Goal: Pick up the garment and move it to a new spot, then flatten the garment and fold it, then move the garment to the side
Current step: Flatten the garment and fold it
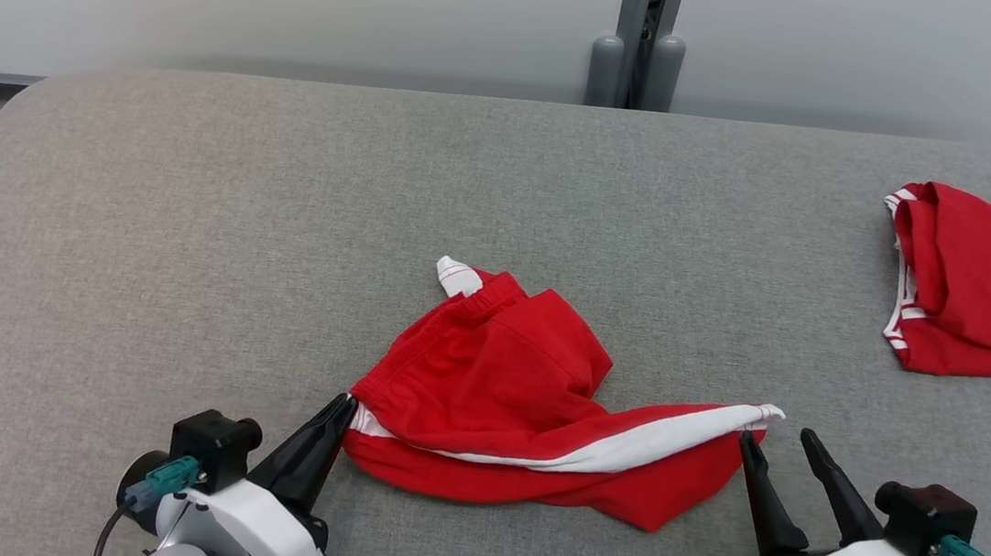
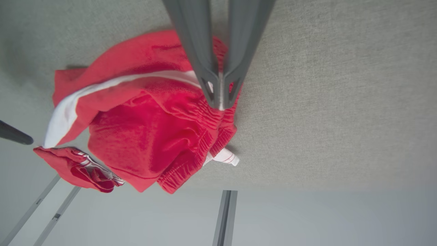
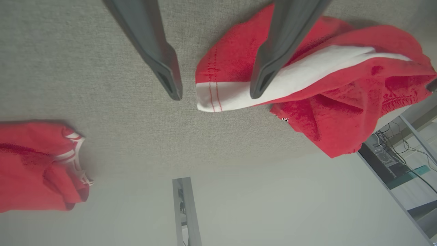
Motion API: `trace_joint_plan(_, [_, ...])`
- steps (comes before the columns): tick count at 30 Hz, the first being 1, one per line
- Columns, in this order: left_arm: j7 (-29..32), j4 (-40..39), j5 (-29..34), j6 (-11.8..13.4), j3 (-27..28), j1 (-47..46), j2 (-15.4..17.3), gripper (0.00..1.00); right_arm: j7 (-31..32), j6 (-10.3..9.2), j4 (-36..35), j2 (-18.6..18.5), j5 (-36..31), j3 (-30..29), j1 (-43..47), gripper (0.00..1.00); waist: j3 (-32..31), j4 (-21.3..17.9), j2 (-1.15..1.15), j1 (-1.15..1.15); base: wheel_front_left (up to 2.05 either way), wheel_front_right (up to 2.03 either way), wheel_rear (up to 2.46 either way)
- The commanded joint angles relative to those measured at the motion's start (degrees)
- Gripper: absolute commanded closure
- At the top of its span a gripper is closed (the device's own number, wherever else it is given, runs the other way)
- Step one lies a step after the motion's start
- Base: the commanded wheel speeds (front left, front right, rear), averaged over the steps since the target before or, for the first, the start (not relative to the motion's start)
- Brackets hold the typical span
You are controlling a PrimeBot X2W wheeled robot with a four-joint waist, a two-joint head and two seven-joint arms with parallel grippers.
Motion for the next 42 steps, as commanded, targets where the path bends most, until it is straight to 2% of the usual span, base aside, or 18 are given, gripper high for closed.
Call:
trace_joint_plan(1, [-0.3, -0.7, -0.1, -0.1, 0.7, 0.5, 0.3, 1.00, -0.3, 0.00, 1.0, -0.8, 0.7, 0.7, -1.3, 0.00, 0.3, 0.5, 0.00, 0.00, 0.00, 0.00, 0.00])
trace_joint_plan(8, [-0.3, -3.6, 1.3, -0.1, 2.2, 1.5, 1.0, 1.00, -0.3, 0.00, 7.2, -2.1, 5.0, 5.0, -6.5, 0.00, 1.3, 2.1, 0.00, 0.00, 0.00, 0.00, 0.00])
trace_joint_plan(9, [-0.2, -3.9, 1.6, -0.1, 2.5, 1.7, 1.0, 1.00, -0.3, 0.00, 7.8, -2.5, 5.5, 6.2, -7.5, 0.02, 1.5, 2.3, 0.00, 0.00, 0.00, 0.00, 0.00])
trace_joint_plan(10, [-0.3, -4.1, 1.7, -0.1, 2.6, 1.7, 1.0, 1.00, -0.3, 0.00, 7.7, -2.7, 5.8, 6.6, -7.8, 0.53, 1.6, 2.4, 0.00, 0.00, 0.00, 0.00, 0.00])
trace_joint_plan(11, [-0.3, -4.2, 1.8, -0.1, 2.8, 1.8, 0.9, 1.00, -0.3, 0.00, 7.6, -2.8, 6.0, 7.0, -8.0, 0.82, 1.6, 2.4, 0.00, 0.00, 0.00, 0.00, 0.00])
trace_joint_plan(12, [-0.3, -4.3, 1.9, -0.1, 2.9, 1.8, 0.9, 1.00, -0.3, 0.00, 7.6, -3.0, 6.3, 7.6, -8.0, 0.95, 1.7, 2.4, 0.00, 0.00, 0.00, 0.00, 0.00])
trace_joint_plan(13, [-0.3, -4.4, 1.9, -0.1, 3.1, 1.9, 0.9, 1.00, -0.3, 0.00, 7.5, -3.2, 6.5, 7.9, -8.2, 1.00, 1.7, 2.4, 0.00, 0.00, 0.00, 0.00, 0.00])
trace_joint_plan(16, [-0.3, -5.2, 1.3, -0.1, 3.9, 1.9, 0.4, 1.00, -0.3, 0.00, 6.3, -4.0, 6.7, 8.1, -8.5, 1.00, 1.5, 2.1, 0.00, 0.00, 0.00, 0.00, 0.00])
trace_joint_plan(20, [-0.3, -8.2, -3.4, -0.1, 5.3, 2.6, -0.5, 1.00, -0.3, 0.00, 2.6, -4.8, 6.0, 4.9, -8.0, 1.00, 0.9, 1.4, 0.00, 0.00, 0.00, 0.00, 0.00])
trace_joint_plan(28, [-0.2, -15.8, -11.5, -0.1, 4.3, -0.2, 2.2, 1.00, -0.3, 0.00, -7.1, -5.9, 3.8, -1.2, -7.6, 1.00, -1.3, 0.0, 0.00, 0.00, 0.00, 0.00, 0.00])
trace_joint_plan(30, [0.9, -19.8, -15.3, -0.1, 4.2, -1.9, 3.6, 1.00, -0.3, 0.00, -11.3, -6.7, 2.5, -3.3, -8.2, 1.00, -2.2, -0.3, 0.00, 0.00, 0.00, 0.00, 0.00])
trace_joint_plan(34, [3.0, -24.5, -19.4, -0.1, 4.7, -4.5, 4.8, 1.00, -0.3, 0.00, -15.3, -7.3, 1.9, -5.2, -8.7, 1.00, -3.0, -0.6, 0.00, 0.00, 0.00, 0.00, 0.00])
trace_joint_plan(42, [10.8, -35.2, -29.3, 0.2, 8.4, -13.6, 6.7, 1.00, -0.3, 0.00, -22.5, -11.0, 0.2, -8.3, -12.4, 1.00, -4.0, -1.3, 0.00, 0.00, 0.00, 0.00, 0.00])
